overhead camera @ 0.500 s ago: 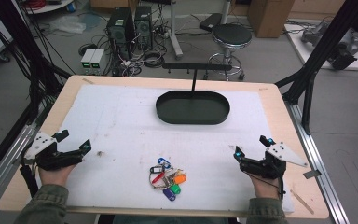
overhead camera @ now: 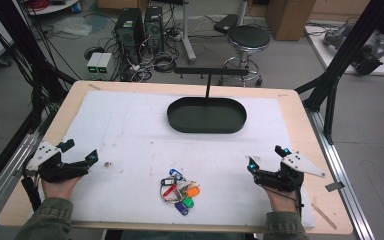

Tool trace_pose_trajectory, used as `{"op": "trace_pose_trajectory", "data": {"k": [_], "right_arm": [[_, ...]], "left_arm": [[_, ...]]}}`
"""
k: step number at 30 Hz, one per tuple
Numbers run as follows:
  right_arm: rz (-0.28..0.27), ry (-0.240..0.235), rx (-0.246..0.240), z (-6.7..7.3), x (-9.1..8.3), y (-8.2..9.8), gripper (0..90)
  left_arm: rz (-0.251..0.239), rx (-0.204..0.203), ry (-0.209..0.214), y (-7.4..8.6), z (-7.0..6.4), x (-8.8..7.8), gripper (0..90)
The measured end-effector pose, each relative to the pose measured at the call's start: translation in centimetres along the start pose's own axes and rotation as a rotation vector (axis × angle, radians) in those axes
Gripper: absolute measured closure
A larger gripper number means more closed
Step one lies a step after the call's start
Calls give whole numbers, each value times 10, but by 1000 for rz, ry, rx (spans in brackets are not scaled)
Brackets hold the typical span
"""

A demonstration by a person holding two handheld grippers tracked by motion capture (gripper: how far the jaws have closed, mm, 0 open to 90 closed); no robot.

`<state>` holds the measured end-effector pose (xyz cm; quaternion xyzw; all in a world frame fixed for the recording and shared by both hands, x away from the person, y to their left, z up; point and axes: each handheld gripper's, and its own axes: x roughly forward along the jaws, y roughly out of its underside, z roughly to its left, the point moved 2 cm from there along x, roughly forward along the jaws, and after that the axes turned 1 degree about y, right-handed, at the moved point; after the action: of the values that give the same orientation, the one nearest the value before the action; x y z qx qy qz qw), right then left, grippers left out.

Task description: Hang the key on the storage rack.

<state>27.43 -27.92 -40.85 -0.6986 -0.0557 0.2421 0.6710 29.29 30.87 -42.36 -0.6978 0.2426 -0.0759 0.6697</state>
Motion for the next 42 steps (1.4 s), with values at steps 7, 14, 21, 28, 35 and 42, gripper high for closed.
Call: {"op": "trace_pose_trajectory", "data": {"k": [7,14,21,28,35,42], "right_arm": [[26,-35,-17,12,7,0,4],[48,-76,-43,24,13,-1,4],[67,-112,-49,34,17,-1,4],[89,-148,-67,49,23,-1,4],[123,-180,-96,62,30,1,4],[149,-214,-125,74,35,3,4]], "left_arm": [[0,1,0,0,0,0,39],[1,2,1,0,0,0,39],[1,1,1,0,0,1,39],[7,1,3,1,0,1,39],[11,0,6,1,0,2,39],[12,-2,9,1,0,2,39]]}}
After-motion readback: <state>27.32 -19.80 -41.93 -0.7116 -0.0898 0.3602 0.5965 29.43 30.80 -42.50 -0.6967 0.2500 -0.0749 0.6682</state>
